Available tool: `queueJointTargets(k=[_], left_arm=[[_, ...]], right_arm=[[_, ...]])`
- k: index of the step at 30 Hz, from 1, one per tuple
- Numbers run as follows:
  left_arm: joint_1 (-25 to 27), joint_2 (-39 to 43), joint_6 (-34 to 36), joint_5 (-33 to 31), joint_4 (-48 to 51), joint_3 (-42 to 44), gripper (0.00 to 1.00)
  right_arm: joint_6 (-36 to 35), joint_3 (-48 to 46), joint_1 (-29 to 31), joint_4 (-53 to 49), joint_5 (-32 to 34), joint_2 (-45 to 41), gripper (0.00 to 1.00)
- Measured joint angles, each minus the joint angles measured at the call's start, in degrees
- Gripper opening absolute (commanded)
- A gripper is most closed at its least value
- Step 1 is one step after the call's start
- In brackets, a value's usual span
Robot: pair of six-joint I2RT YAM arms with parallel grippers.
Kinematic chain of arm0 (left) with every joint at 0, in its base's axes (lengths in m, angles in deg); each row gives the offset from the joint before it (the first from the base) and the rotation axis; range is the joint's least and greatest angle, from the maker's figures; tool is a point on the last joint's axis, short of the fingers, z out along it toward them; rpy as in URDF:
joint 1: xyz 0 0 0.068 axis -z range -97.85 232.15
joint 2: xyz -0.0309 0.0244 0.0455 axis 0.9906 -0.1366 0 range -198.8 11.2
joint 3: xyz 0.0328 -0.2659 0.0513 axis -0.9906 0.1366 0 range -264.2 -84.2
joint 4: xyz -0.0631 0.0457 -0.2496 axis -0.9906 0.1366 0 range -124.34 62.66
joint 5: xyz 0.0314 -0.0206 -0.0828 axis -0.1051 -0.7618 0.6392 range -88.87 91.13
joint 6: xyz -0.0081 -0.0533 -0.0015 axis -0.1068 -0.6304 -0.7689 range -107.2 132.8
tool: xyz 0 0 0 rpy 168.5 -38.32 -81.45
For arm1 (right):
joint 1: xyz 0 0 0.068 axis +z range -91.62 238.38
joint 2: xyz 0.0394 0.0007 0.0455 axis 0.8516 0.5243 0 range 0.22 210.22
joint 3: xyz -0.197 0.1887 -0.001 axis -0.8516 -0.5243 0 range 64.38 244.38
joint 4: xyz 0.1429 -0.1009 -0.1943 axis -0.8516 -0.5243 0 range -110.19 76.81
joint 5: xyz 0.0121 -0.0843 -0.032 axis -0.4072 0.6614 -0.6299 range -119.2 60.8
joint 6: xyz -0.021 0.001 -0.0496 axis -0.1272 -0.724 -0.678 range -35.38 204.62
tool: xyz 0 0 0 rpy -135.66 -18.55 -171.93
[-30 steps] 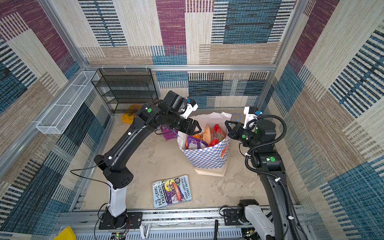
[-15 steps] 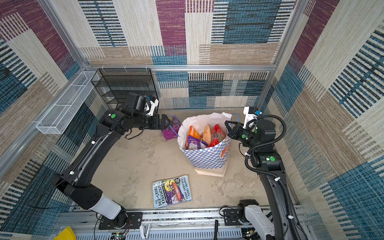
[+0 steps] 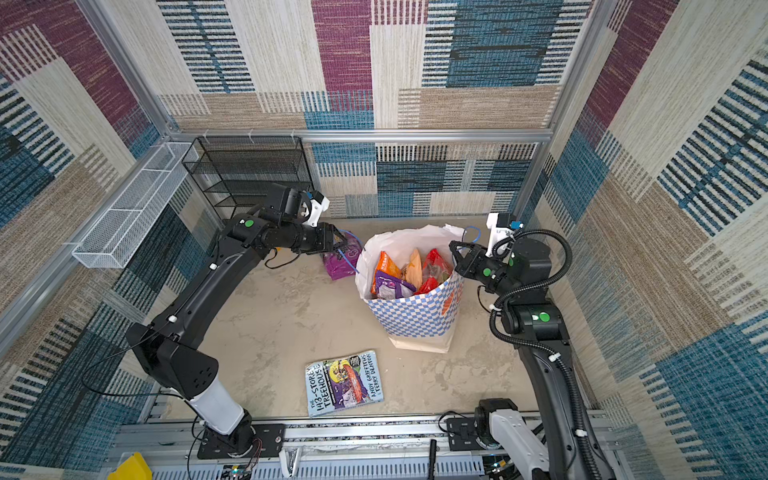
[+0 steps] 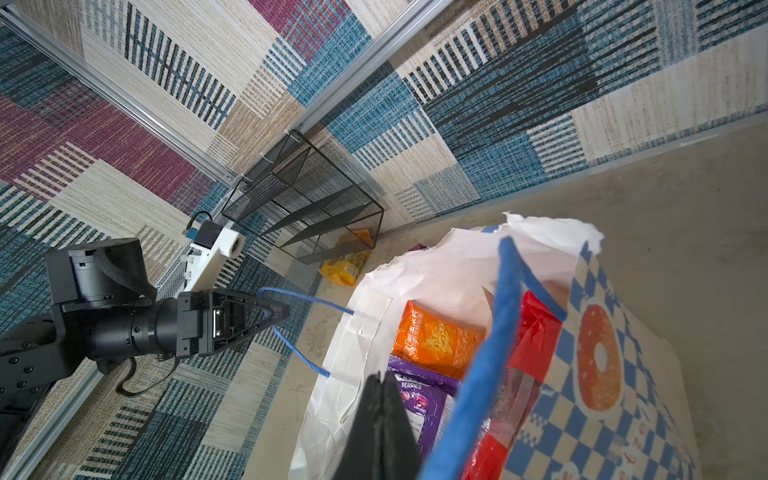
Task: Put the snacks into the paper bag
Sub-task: 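Withdraw the left gripper and move it to the magenta grape gummy bag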
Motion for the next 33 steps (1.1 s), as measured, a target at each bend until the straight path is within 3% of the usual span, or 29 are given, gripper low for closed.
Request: queueJointTargets(k=[1,3,8,15,22,33], left_arm=[[0.0,-0.42,-0.13,0.44,-0.17,-0.72,0.08],[-0.09,-1.18,-1.03,1.68,-0.2,-2.23,0.0],[2.93,-2.45,-2.97,4.0,0.42,-8.94,0.0],[12.72,-3.96,-1.42,-0.57,2.78,-22.95,0.0],[12.9,-9.05,-0.57,-4.68,6.45,-27.93,0.0],[11.15,-13.97,-0.24,-4.13,8.39,-36.85,0.0]], right_arm=[[0.0,0.0,0.0,0.0,0.0,0.0,0.04],[-0.02,0.0,0.0,0.0,0.0,0.02,0.03],[0.02,0.24,0.02,0.81,-0.46,1.4,0.0],[0.31,4.33,0.7,0.44,-0.76,4.55,0.0],[1.53,3.98,0.85,1.66,-2.19,7.3,0.0],[3.28,7.08,0.76,2.62,-1.9,10.08,0.0]])
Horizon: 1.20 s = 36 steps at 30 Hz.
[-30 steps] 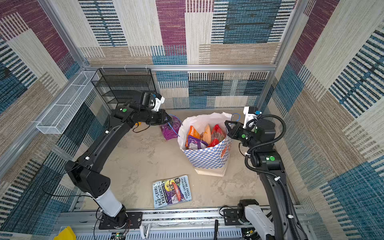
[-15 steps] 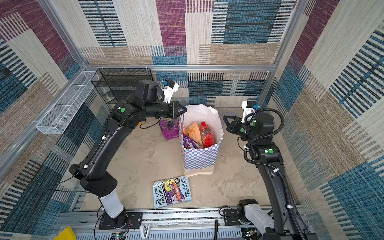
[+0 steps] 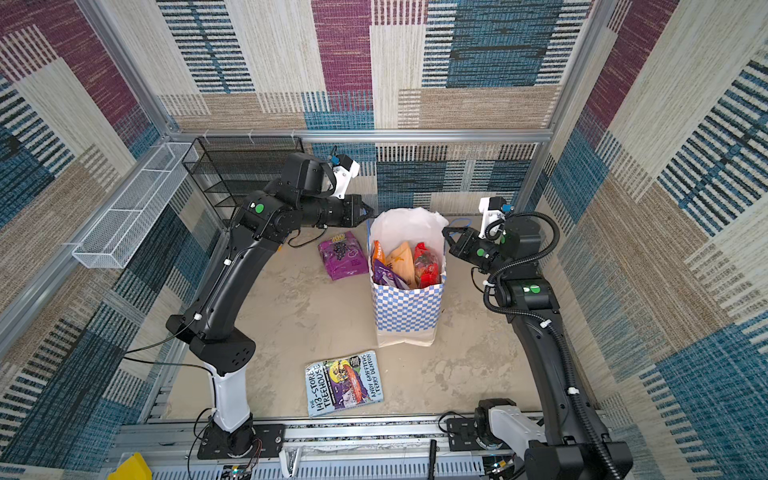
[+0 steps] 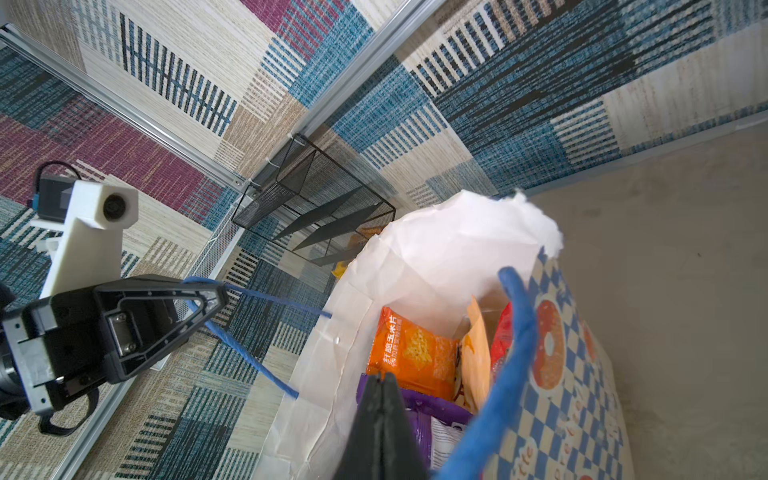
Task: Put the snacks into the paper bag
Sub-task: 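Withdraw the left gripper and move it to the magenta grape gummy bag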
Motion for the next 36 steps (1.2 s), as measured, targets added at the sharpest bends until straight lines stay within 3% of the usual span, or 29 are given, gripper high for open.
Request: queueJointTargets(k=[5,13,16,21,29,36], left_arm=[[0.02,-0.46,-0.04,1.33,-1.31,3.34,0.0],[0.44,0.13,-2.73,8.79,-7.65,11.06,0.02],[0.48,2.43,-2.93,9.53,-9.33,13.75,0.3],[0.37,8.04,-2.67,8.72,-13.05,18.84,0.98],[0.15,19.58,1.14,2.32,-15.76,27.71,0.99],[-2.82,32.33,2.82,-5.29,-19.02,40.79,0.99]], right_arm=[[-0.02,-2.03,-0.02,2.54,0.79,-0.42,0.0],[-1.22,-7.56,-0.04,2.75,2.78,-3.76,0.0],[-2.12,-7.56,-0.07,1.88,4.66,-4.83,0.0],[-2.99,-7.58,-0.09,0.66,8.85,-6.45,0.0],[-3.08,-8.57,-0.09,-0.09,13.0,-7.72,0.0],[-3.02,-9.79,-0.11,-0.07,14.86,-8.31,0.01]])
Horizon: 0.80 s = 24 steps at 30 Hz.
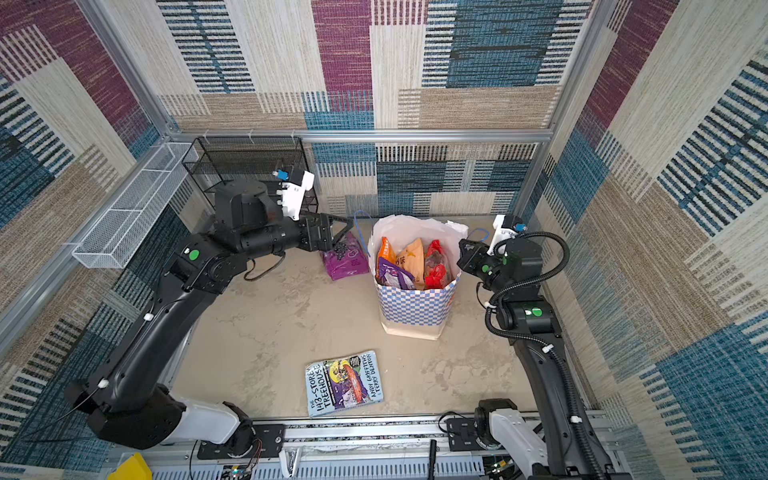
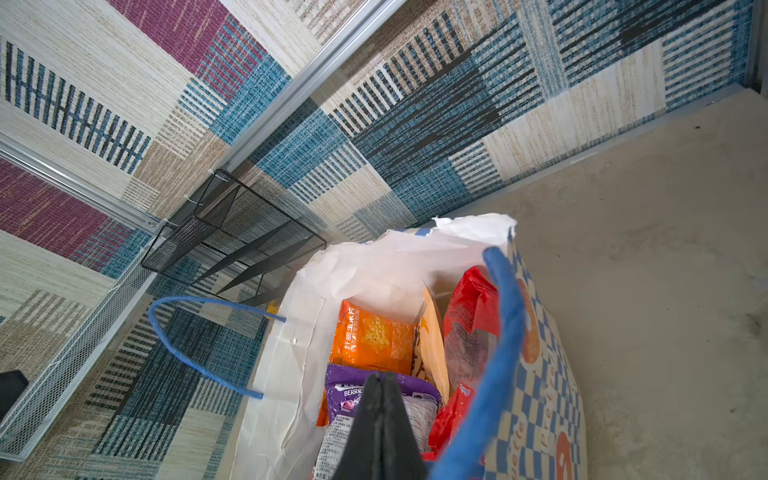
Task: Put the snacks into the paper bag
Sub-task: 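Withdraw the left gripper and move it to the magenta grape gummy bag, then grasp the magenta grape gummy bag with the left gripper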
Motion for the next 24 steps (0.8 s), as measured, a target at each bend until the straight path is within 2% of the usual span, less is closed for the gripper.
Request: queueJointTargets(k=[3,5,10,17,24], left_arm=[[-4.11,3.78,-1.03,-1.16,-1.77,6.93,0.99],[-8.5,5.05,-3.21,0.52,-3.65,12.61,0.99],[-14.99,2.78,-8.7,5.42,-6.23,23.26,0.99],[-20.06,-8.35,-12.26,11.04,-12.61,30.23,0.88],[-21.44,-25.05,-15.04,18.99,-18.93,25.94,0.77]], right_arm=[[0.02,-0.24,0.0,0.22,0.02,-0.15,0.01],[0.22,-0.5,-0.02,0.33,0.02,-0.13,0.01],[0.44,-1.11,-0.02,0.85,-0.61,0.0,0.01],[0.83,-1.53,-0.02,1.88,-2.01,-0.15,0.01],[0.83,-1.64,-0.02,2.49,-3.23,-0.35,0.01]])
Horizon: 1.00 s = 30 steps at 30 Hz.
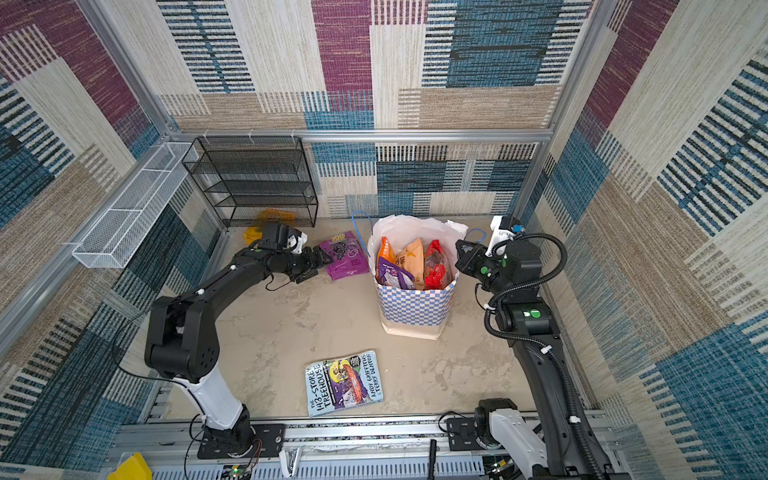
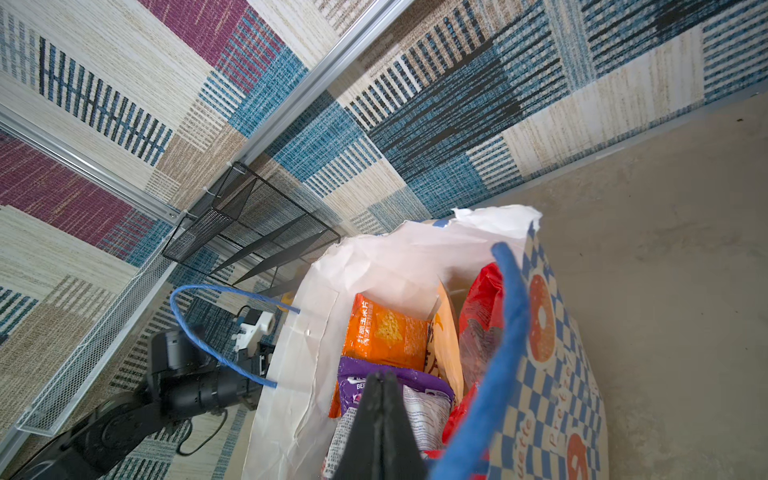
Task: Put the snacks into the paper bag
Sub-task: 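Grasp the magenta grape gummy bag with the left gripper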
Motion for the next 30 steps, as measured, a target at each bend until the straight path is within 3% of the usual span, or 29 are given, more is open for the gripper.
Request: queueJointTargets(k=[7,21,26,30], left_arm=[[0.0,-11.19,-2.75,3.98,-4.52,-5.4,0.75],[0.0,-16.2,-2.64,4.94,-5.57,-9.38,0.72],[0.0,-17.25,-2.49,5.11,-5.77,-9.53,0.67],[0.0,-18.21,-2.49,5.16,-5.55,-10.69,0.57]], right_arm=[[-0.02,0.04,-0.09,-0.17,-0.42,-0.42,0.01],[-0.07,0.13,-0.09,-0.44,-1.29,-0.39,0.01],[-0.07,0.13,-0.09,-0.44,-1.53,-0.39,0.01],[-0.07,0.13,-0.09,-0.46,-1.73,-0.48,0.01]])
